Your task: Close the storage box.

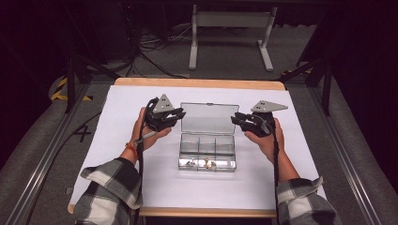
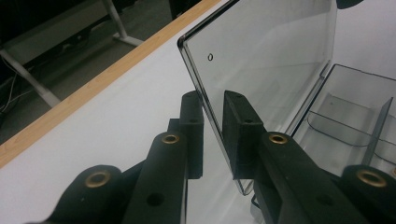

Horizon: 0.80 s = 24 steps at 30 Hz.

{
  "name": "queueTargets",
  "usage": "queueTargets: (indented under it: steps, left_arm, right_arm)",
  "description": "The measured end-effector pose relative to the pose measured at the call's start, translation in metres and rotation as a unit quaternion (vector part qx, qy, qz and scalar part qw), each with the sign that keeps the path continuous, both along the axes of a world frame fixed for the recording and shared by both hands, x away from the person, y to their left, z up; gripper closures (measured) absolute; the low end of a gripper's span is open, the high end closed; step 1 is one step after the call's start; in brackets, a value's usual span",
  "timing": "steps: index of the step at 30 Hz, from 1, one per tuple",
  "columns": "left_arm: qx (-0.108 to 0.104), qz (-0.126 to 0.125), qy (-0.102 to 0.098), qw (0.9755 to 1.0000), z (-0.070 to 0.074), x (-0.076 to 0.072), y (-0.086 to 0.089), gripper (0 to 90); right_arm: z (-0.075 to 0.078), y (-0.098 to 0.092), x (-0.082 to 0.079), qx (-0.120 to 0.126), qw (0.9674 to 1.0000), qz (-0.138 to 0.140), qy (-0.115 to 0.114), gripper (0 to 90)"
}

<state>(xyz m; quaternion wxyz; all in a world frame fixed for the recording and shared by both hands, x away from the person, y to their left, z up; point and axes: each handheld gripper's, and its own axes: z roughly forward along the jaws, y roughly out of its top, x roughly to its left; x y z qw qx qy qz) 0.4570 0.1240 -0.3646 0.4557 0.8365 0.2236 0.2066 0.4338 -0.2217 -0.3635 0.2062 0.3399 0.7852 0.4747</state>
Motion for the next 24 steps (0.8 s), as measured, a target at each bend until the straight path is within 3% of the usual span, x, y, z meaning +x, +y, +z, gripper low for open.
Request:
queueTargets:
  steps: [11, 24]
  left_arm:
    - [0.003, -0.009, -0.011, 0.9999, 0.001, -0.011, 0.002, 80.8]
    - [0.016, -0.027, -0.016, 0.9994, 0.004, -0.022, 0.005, 82.3]
  right_arm:
    - [0.004, -0.003, -0.006, 0.010, 0.9997, 0.017, -0.010, 71.4]
    - [0.011, -0.002, -0.018, -0.002, 0.9993, 0.027, -0.026, 77.0]
